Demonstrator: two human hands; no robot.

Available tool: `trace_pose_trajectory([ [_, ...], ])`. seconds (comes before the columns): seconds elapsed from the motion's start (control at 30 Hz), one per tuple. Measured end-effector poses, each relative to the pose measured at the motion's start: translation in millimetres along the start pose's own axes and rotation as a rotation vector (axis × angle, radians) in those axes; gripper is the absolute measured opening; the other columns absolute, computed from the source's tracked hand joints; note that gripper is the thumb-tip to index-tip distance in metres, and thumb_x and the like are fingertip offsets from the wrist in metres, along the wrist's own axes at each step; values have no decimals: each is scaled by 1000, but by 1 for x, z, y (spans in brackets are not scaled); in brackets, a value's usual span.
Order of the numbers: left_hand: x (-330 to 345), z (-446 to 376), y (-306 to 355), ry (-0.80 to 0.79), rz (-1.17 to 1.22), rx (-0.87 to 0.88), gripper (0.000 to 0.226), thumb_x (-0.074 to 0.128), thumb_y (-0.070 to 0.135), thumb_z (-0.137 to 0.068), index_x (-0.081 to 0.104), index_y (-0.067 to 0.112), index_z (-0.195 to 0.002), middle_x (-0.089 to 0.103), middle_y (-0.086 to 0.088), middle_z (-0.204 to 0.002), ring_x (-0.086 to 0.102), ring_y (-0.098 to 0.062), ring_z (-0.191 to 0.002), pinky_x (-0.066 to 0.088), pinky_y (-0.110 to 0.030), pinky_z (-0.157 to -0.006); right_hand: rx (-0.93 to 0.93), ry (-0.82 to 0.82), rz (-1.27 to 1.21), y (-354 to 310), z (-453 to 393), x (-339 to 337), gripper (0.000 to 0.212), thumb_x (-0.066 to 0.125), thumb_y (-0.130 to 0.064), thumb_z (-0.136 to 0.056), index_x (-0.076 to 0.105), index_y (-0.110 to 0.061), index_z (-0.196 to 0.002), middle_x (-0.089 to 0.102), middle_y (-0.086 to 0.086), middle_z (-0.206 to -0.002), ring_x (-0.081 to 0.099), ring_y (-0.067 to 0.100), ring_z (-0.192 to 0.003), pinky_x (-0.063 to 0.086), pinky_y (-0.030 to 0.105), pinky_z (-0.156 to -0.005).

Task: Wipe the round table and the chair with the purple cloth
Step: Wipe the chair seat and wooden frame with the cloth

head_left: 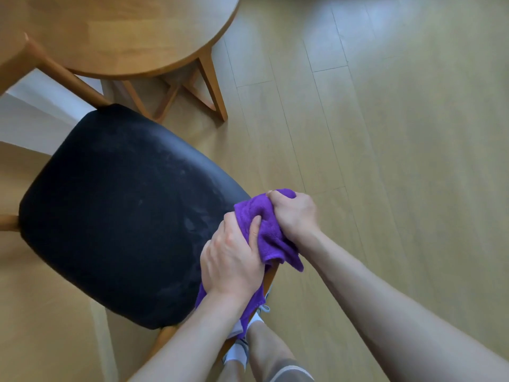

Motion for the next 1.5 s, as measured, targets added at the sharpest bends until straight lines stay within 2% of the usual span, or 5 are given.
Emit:
trace_pose_trajectory([
  [0.13,-1,-1,1,-11,17,14,52,24,58,-101,53,16,-101,66,-2,-87,65,-34,-79,40,-36,-65,-345,211,12,4,12,1,43,47,-57,-87,48,-19,-68,55,-4,-60,54,25,-63,45,40,-63],
  [0.33,-1,2,0,-7,-48,179,50,35,48,-100,59,5,-109,64,-9,-92,63,-35,-79,48,-42,-69,-759,-111,295,-10,-5,-16,34,48,-51,-93,45,-23,-74,46,-9,-61,45,23,-64,40,39,-63],
  [0.87,-47,113,-110,-39,-290,337,63,42,52,-100,55,1,-134,64,-14,-116,63,-34,-100,55,-50,-85,-141,46,-317,103,133,64,66,80,-48,-83,43,-18,-129,62,3,-127,61,17,-115,48,32,-100],
  [1.27,-40,120,-115,78,-358,332,60,47,52,-96,50,3,-131,62,-14,-120,61,-34,-106,51,-51,-92,-489,91,-190,92,105,49,124,77,-68,-65,3,-40,-160,22,-11,-158,18,-34,-124,16,-9,-97],
  [1.5,-11,87,-77,166,-313,342,55,53,47,-91,51,3,-124,62,-11,-103,61,-31,-92,51,-47,-84,-599,46,-166,66,63,20,81,74,-43,-79,35,-23,-147,45,1,-141,47,13,-130,39,32,-113],
])
Point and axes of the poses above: each hand's wrist, its own z-axis away from the middle knuckle, its own x-axis out of the palm, y = z × x, the point moved 1 cm from there along -z, towards the middle knuckle
